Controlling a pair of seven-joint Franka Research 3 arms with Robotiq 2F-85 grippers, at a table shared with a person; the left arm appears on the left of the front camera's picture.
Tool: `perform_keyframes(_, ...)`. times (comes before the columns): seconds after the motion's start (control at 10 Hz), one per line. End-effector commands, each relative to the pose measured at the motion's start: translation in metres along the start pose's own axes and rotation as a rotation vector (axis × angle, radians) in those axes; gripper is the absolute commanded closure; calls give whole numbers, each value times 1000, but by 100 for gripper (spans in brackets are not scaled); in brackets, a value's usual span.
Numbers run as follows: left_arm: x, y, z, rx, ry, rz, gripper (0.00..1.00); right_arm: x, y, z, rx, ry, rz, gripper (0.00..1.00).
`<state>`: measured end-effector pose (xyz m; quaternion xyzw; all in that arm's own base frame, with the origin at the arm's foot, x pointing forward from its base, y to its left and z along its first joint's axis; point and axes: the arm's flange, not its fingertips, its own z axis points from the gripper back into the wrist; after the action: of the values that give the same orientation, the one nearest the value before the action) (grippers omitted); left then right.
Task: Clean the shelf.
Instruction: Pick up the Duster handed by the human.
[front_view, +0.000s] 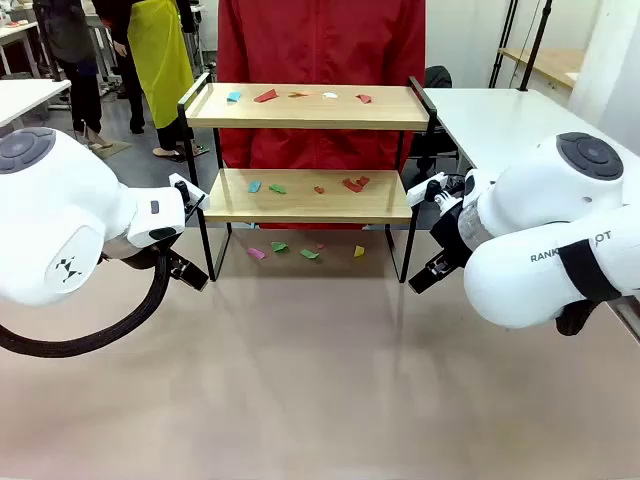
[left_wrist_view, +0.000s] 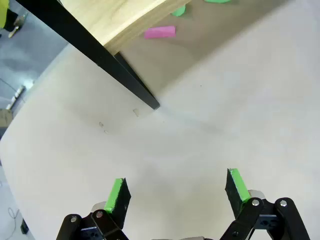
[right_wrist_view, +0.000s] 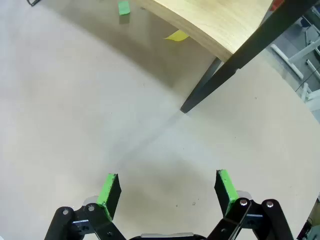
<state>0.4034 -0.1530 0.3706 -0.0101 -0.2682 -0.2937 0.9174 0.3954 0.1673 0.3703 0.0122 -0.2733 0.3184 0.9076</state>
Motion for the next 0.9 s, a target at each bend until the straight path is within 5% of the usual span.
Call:
perform_keyframes(0.0,0,0,0,0,0,0,0,0,0,0,0,0,0,0)
perform_keyframes(0.8,0,-1,0,1,0,-3,0,0,0,0,0,0,1,0)
